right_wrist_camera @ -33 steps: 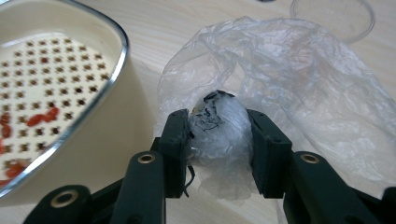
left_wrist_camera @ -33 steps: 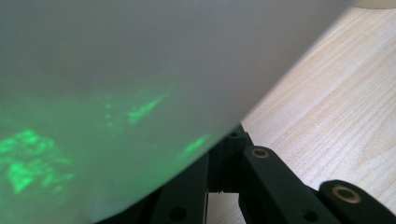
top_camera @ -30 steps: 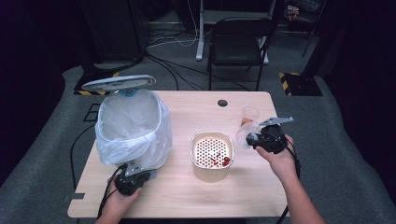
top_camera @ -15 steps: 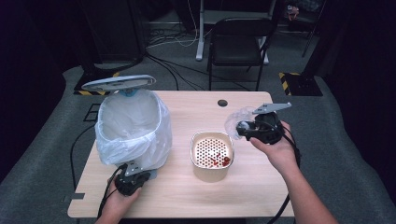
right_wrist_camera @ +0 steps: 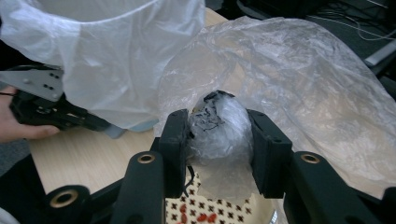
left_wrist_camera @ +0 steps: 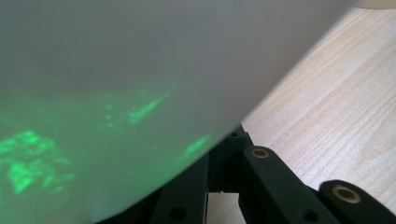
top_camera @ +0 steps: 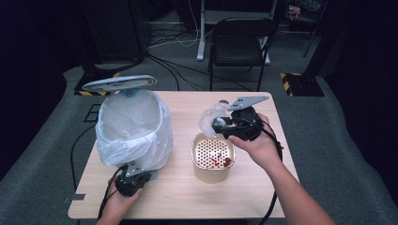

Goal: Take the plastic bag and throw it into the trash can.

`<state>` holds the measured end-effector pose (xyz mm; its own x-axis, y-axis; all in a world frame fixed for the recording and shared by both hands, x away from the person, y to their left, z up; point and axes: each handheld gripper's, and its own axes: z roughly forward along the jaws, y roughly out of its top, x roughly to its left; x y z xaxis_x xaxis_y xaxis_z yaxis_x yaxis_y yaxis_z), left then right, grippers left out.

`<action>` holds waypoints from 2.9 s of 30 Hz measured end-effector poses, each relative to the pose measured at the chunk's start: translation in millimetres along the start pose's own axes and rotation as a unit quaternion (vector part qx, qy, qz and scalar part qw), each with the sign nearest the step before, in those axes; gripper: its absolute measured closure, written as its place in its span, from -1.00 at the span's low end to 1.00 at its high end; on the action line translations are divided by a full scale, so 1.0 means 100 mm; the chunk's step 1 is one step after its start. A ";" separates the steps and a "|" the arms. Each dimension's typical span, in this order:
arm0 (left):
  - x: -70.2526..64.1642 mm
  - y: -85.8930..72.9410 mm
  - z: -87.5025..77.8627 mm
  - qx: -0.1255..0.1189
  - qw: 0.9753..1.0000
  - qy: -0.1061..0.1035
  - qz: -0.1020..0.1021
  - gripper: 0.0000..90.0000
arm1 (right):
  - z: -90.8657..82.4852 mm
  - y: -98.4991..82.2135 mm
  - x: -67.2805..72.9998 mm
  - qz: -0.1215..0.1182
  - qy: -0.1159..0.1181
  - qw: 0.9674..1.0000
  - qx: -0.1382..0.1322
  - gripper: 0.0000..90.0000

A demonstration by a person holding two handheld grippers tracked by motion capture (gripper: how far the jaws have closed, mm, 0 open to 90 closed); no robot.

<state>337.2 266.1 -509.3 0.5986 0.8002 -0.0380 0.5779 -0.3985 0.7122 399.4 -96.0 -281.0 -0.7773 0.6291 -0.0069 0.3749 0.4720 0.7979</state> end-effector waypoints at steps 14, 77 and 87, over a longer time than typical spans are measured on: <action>0.01 0.00 -0.01 0.007 1.000 0.005 0.006 1.00 | 0.24 0.27 0.24 -0.019 0.046 0.998 -0.024 0.37; 0.02 0.00 -0.02 0.016 1.000 0.010 0.014 1.00 | 1.41 1.12 1.10 -0.086 0.101 0.990 -0.054 0.36; 0.02 -0.01 -0.02 0.016 1.000 0.008 0.012 1.00 | 1.62 1.17 1.19 -0.082 0.091 0.991 -0.047 -0.10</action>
<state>337.0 269.1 -508.4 0.6035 0.7973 -0.0094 0.5807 -0.4313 0.6905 432.6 133.9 -286.0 -0.9056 0.4222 -0.0392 0.1934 0.4936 0.8479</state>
